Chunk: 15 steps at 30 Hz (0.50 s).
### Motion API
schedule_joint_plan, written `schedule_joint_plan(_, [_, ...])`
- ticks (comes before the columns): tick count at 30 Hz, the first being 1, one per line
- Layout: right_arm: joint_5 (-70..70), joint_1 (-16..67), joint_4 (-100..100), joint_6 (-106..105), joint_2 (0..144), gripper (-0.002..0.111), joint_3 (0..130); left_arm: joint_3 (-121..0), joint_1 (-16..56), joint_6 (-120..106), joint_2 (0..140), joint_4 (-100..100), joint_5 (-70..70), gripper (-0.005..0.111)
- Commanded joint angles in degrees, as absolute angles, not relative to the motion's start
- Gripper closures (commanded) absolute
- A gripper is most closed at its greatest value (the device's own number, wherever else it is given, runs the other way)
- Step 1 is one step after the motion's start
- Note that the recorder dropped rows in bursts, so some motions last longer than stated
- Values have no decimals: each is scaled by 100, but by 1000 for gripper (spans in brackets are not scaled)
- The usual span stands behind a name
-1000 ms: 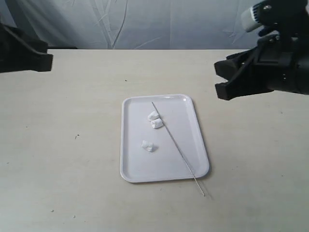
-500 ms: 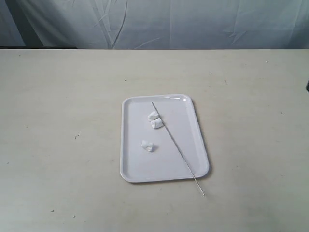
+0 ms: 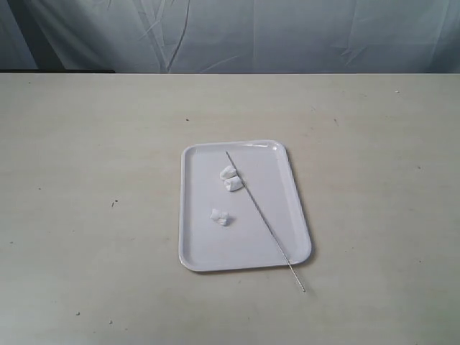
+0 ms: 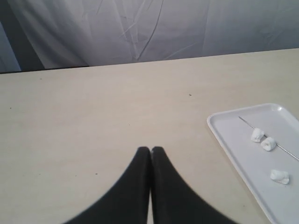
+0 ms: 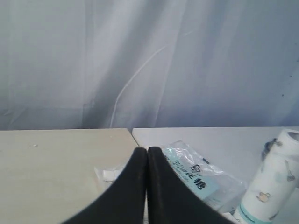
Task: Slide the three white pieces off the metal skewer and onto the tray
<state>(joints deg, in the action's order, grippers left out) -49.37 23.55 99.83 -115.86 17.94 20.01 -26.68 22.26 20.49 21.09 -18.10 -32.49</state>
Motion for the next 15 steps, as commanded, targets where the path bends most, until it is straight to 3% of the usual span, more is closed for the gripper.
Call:
schedule_joint_plan(1, [-5112, 2347, 9995, -11526, 1543, 109, 1975, -2602, 2228, 2076, 1993, -1856, -3124, 107])
schedule_joint_plan(15, [-4988, 2347, 9995, -11240, 1541, 109, 1975, -2602, 2228, 2063, 1993, -1820, -3181, 107])
